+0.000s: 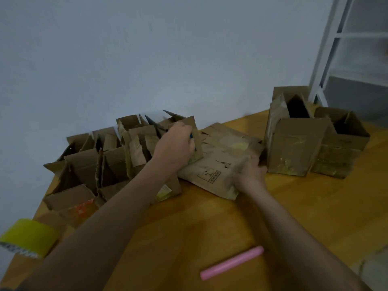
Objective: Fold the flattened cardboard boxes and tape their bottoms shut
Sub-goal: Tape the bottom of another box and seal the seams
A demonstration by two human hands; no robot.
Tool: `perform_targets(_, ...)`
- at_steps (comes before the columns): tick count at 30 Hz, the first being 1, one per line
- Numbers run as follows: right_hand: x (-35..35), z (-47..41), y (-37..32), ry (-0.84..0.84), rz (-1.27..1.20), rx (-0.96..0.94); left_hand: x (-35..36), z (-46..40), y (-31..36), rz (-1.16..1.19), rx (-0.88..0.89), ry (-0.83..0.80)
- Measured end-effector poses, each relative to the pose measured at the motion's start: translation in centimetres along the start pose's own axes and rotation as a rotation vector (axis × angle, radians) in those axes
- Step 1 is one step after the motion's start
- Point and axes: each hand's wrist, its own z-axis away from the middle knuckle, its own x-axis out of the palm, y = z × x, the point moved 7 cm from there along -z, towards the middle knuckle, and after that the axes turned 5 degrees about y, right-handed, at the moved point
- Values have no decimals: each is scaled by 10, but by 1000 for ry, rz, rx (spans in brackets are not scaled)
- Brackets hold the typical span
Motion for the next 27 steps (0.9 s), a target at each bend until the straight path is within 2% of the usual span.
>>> perform_targets(2,-6,7,-3,25,-112,-44,4,5,7,18,22,-101)
perform_targets(5,-29,21,-24,162,-199,-230,-2,13,13,21,65,-185)
perform_targets(8,-50,44,-50,241,-214,-431,-14,21,17,21,84,-214)
perform_targets(13,-84,81,-76,352,-194,-640,-44,38,28,69,79,-215)
perform_targets(17,-110,114,-89,351,-216,-675,-68,58,37,224,-30,-245)
perform_targets(22,-111,153,-95,203,-281,-592,-91,108,71,563,-46,-529)
perform_targets(24,-101,166,-97,162,-288,-570,-99,124,76,545,-13,-463)
perform_targets(27,-81,186,-104,118,-280,-617,-113,140,61,435,16,-225)
